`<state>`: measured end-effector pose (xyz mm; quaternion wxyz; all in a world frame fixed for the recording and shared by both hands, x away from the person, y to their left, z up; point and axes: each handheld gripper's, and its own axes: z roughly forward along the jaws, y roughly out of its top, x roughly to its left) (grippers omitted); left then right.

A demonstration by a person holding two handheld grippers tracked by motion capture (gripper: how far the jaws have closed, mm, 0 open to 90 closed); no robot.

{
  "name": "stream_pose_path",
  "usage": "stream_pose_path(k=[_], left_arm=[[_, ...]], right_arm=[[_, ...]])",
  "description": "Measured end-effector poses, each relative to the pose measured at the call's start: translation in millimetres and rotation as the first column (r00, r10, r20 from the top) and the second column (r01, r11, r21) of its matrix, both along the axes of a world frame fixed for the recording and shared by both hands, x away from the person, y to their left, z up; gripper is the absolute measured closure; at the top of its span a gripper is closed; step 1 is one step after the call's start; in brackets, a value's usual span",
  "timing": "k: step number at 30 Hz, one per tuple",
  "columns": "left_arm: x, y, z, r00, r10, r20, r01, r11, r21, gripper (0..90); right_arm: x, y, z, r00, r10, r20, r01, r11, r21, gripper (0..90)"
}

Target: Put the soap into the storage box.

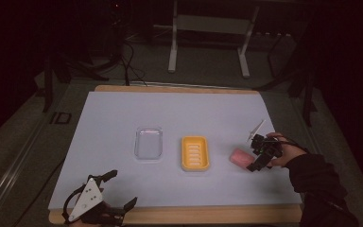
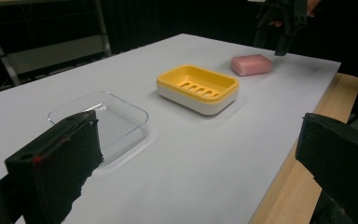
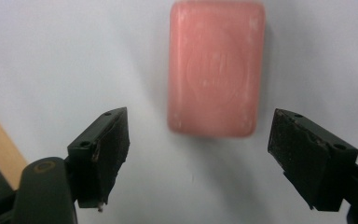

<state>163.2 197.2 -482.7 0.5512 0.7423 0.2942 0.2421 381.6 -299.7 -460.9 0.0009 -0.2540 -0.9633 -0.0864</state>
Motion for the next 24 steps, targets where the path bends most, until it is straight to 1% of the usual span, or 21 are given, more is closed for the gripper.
stream_pose_path(k=[5,8,10,12,19,24], left_arm=[[0.1,-0.1,-0.1,1.0000,-0.002,0.000,0.002,1.0000,-0.001,0.5],[0.0,0.0,-0.1,1.0000,-0.002,0.001,0.002,1.0000,-0.001,0.5],[0.0,-0.1,-0.1,1.0000,-0.004,0.001,0.004,1.0000,-0.001,0.5],[0.0,-0.2,-0.2,1.0000,-0.004,0.000,0.004,1.0000,-0.001,0.5],[0.0,-0.8,-0.4,1.0000,-0.007,0.000,0.007,1.0000,-0.001,0.5],[0.0,-0.8,-0.6,1.0000,-0.008,-0.001,0.008,1.0000,0.002,0.6]], right_arm=[[4.2,7.9,-3.6,0.9996,0.017,0.020,-0.018,0.999,0.033,20.4],[6.2,11.1,-6.3,0.9978,0.044,0.050,-0.046,0.998,0.050,21.1],[7.6,12.3,-7.9,0.9979,0.041,0.050,-0.044,0.998,0.054,21.5],[9.2,13.1,-10.3,0.9985,0.037,0.041,-0.039,0.998,0.053,21.7],[14.0,17.2,-20.6,0.9990,0.041,0.018,-0.042,0.998,0.039,24.8],[15.9,20.3,-25.6,0.9992,0.037,0.013,-0.037,0.999,0.013,26.9]])
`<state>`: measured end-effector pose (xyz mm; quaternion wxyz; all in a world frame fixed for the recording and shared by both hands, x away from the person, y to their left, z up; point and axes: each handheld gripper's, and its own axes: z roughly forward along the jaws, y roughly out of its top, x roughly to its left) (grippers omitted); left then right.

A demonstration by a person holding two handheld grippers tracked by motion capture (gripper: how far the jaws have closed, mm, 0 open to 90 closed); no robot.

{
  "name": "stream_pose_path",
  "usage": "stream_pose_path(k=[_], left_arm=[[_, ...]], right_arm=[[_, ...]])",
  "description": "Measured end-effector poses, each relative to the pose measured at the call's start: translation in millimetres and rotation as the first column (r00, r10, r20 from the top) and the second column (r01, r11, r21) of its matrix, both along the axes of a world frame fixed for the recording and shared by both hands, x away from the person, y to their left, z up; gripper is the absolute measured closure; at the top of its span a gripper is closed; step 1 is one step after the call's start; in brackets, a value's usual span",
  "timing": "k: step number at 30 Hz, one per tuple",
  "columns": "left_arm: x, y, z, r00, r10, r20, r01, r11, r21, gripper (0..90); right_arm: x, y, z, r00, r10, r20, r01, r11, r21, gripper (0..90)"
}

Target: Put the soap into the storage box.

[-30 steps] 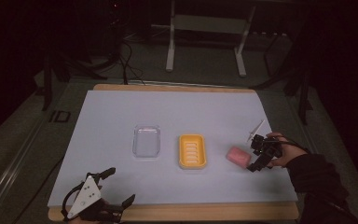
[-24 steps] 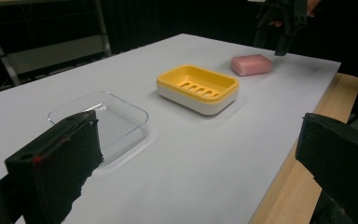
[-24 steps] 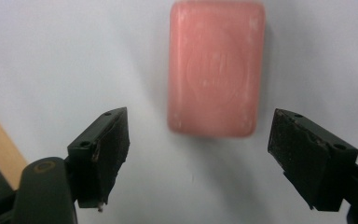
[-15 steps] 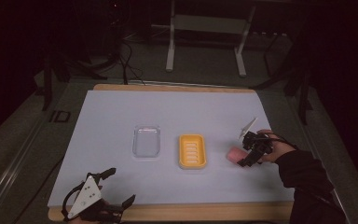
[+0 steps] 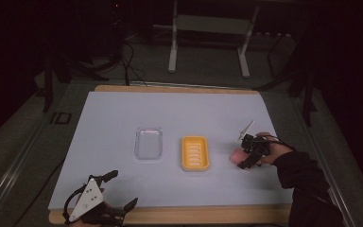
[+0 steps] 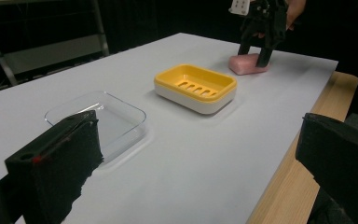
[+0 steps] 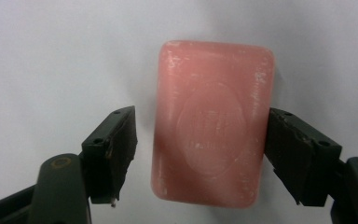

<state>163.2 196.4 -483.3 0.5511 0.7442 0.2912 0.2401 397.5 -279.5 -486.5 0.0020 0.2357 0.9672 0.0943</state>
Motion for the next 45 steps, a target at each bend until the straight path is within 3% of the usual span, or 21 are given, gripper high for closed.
stream_pose_path(k=[11,18,24,26,29,32,33,34,36,39,40,42,43,44,45], left_arm=[[0.2,-0.4,-0.2,1.0000,-0.001,-0.001,0.001,1.0000,0.005,0.6],[0.3,-0.6,-0.3,1.0000,-0.004,-0.002,0.004,1.0000,0.004,0.5],[0.0,-1.0,-0.2,1.0000,-0.005,-0.002,0.005,1.0000,0.005,0.5],[0.0,-1.0,-0.1,1.0000,-0.004,-0.002,0.004,1.0000,0.005,0.6],[0.5,-0.6,-0.2,1.0000,0.000,-0.003,0.000,1.0000,0.002,0.5],[0.8,-0.5,-0.4,1.0000,0.001,-0.005,-0.001,1.0000,0.001,0.5],[0.7,-0.6,-0.4,1.0000,0.001,-0.005,-0.001,1.0000,0.001,0.6],[0.6,-0.8,-0.3,1.0000,0.000,-0.004,0.000,1.0000,0.001,0.5],[0.5,-0.9,-0.3,1.0000,-0.001,-0.003,0.001,1.0000,0.002,0.6],[0.3,-0.7,-0.1,1.0000,-0.002,-0.002,0.002,1.0000,0.003,0.5],[0.4,-0.6,-0.1,1.0000,-0.001,-0.002,0.001,1.0000,0.003,0.6],[0.4,-0.6,-0.1,1.0000,-0.001,-0.002,0.001,1.0000,-0.001,0.5],[0.5,-0.6,-0.1,1.0000,-0.001,-0.002,0.001,1.0000,0.000,0.5],[0.4,-0.8,-0.1,1.0000,-0.002,-0.002,0.002,1.0000,-0.002,0.5],[0.3,-0.9,0.0,1.0000,-0.002,-0.001,0.002,1.0000,-0.001,0.5]], right_arm=[[3.3,5.1,-10.5,1.0000,-0.002,-0.008,0.001,0.999,-0.052,34.5],[0.1,9.5,-12.5,0.9998,0.003,0.018,-0.001,0.996,-0.088,36.4],[-0.8,13.1,-12.1,0.9982,-0.058,0.014,0.060,0.991,-0.119,37.0],[0.3,15.4,-11.7,0.9908,-0.135,0.000,0.134,0.981,-0.142,37.2],[-0.6,16.8,-11.2,0.9713,-0.238,0.001,0.235,0.960,-0.151,37.2],[-0.9,15.6,-10.8,0.9522,-0.306,0.001,0.303,0.944,-0.134,37.2],[-1.1,15.2,-10.9,0.9418,-0.336,0.006,0.334,0.934,-0.130,37.2],[-0.5,14.9,-11.0,0.9241,-0.382,0.003,0.379,0.917,-0.126,37.2],[0.7,13.8,-10.5,0.8767,-0.481,-0.014,0.477,0.873,-0.097,37.2],[1.5,12.6,-10.1,0.8200,-0.572,-0.030,0.567,0.819,-0.088,37.2],[1.0,13.1,-9.7,0.8096,-0.586,-0.026,0.582,0.808,-0.089,37.2],[-1.9,16.2,-8.2,0.8008,-0.598,0.026,0.598,0.797,-0.085,37.2],[-2.8,17.5,-7.3,0.7901,-0.611,0.043,0.613,0.786,-0.082,37.2],[-3.1,18.4,-6.5,0.7870,-0.616,0.040,0.617,0.783,-0.080,37.2],[-3.3,18.6,-5.4,0.7754,-0.631,0.026,0.631,0.773,-0.061,37.2]])
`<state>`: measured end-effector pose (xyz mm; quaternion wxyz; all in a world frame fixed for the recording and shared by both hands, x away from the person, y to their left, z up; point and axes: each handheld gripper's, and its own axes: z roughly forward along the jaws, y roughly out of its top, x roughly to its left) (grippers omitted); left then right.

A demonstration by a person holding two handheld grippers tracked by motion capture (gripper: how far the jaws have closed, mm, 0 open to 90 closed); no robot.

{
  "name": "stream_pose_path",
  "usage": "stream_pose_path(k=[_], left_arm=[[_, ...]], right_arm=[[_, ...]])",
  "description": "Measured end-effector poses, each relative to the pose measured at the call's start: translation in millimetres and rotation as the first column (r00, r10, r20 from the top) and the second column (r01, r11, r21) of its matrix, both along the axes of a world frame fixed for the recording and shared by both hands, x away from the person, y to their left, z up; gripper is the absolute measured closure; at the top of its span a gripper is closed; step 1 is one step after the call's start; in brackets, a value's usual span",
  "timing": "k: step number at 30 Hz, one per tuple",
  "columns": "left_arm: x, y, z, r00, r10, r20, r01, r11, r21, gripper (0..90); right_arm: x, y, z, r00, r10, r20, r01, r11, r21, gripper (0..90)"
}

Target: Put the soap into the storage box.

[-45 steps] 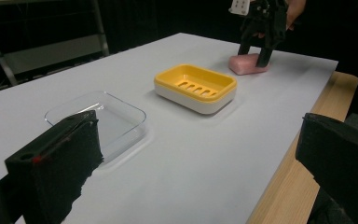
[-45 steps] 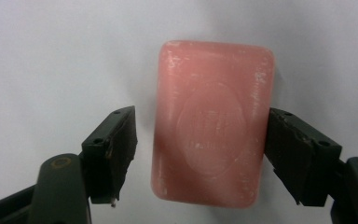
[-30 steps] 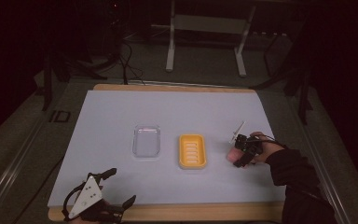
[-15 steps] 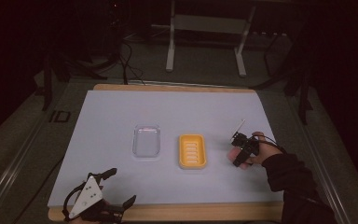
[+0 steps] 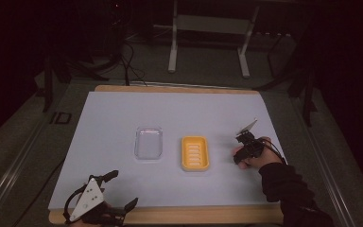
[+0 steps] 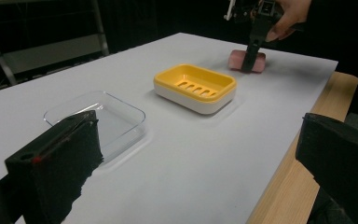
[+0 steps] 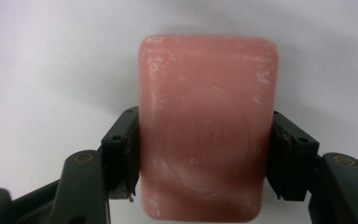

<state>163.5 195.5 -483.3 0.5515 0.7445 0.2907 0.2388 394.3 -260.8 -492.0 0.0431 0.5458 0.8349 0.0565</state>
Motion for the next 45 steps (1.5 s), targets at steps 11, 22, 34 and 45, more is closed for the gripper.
stream_pose_path(k=[11,22,34,45], left_arm=[[-1.5,-1.1,0.3,1.0000,0.000,0.008,0.000,1.0000,0.007,0.6],[-2.3,-2.9,0.2,0.9999,-0.009,0.011,0.009,0.9998,0.017,0.5],[-2.3,-5.0,1.3,0.9996,-0.021,0.017,0.021,0.9997,0.015,0.6],[-1.5,-6.9,2.3,0.9992,-0.036,0.020,0.036,0.9993,0.007,0.5]], right_arm=[[3.4,6.1,17.1,0.9912,-0.126,0.040,0.124,0.992,0.038,37.2],[5.9,22.4,57.1,0.9594,-0.257,0.116,0.238,0.959,0.156,37.2],[0.1,71.0,86.4,0.9459,-0.280,0.164,0.243,0.946,0.217,37.2],[-7.4,129.0,87.4,0.9494,-0.272,0.158,0.226,0.939,0.257,37.2]])
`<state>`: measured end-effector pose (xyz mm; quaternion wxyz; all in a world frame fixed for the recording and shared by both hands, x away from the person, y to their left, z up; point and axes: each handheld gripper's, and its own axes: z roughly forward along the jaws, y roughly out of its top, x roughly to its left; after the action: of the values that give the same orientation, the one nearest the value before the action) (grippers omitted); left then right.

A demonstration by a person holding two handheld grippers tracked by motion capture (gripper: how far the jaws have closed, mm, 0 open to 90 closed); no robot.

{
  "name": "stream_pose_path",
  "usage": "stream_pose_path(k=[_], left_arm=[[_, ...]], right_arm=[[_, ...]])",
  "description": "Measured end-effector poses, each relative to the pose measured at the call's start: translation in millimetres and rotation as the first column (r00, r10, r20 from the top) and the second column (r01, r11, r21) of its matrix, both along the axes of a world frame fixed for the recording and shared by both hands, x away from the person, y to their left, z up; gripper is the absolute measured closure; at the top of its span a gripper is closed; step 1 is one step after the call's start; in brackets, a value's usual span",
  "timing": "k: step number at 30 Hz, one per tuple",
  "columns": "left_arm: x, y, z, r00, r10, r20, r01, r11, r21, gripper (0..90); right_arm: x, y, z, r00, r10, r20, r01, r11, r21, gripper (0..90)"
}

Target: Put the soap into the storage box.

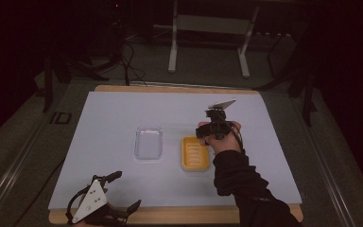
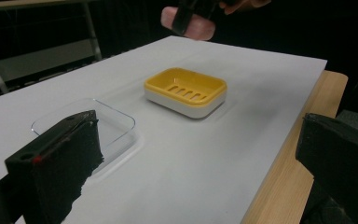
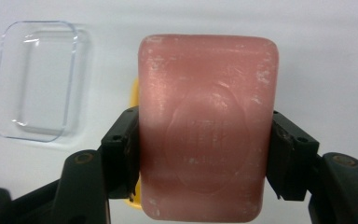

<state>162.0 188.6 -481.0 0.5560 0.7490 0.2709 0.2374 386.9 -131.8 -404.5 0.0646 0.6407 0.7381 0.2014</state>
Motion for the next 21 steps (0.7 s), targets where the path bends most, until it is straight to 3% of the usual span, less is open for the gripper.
stream_pose_path(k=[6,8,10,12,21], left_arm=[[0.1,-0.4,0.1,1.0000,-0.001,-0.001,0.001,1.0000,0.002,0.5],[0.0,-0.4,0.0,1.0000,0.000,0.000,0.000,1.0000,0.000,0.6],[0.1,-0.3,0.0,1.0000,0.001,0.000,-0.001,1.0000,0.002,0.6],[0.4,-0.7,-0.2,1.0000,0.001,-0.001,-0.001,1.0000,0.001,0.6],[0.4,-1.2,-0.2,1.0000,-0.006,0.000,0.006,1.0000,0.002,0.5]], right_arm=[[-3.9,22.0,-12.4,0.9999,-0.012,-0.005,0.012,0.999,-0.044,37.2],[-4.7,25.1,-19.5,0.9998,-0.018,0.002,0.018,0.998,-0.054,37.2],[-5.1,26.7,-27.5,0.9993,-0.032,-0.018,0.031,0.999,-0.038,37.2],[-5.8,29.4,-35.5,0.9991,-0.028,-0.032,0.026,0.998,-0.056,37.2],[-7.6,38.6,-57.8,0.9981,-0.027,-0.055,0.023,0.997,-0.074,37.2]])
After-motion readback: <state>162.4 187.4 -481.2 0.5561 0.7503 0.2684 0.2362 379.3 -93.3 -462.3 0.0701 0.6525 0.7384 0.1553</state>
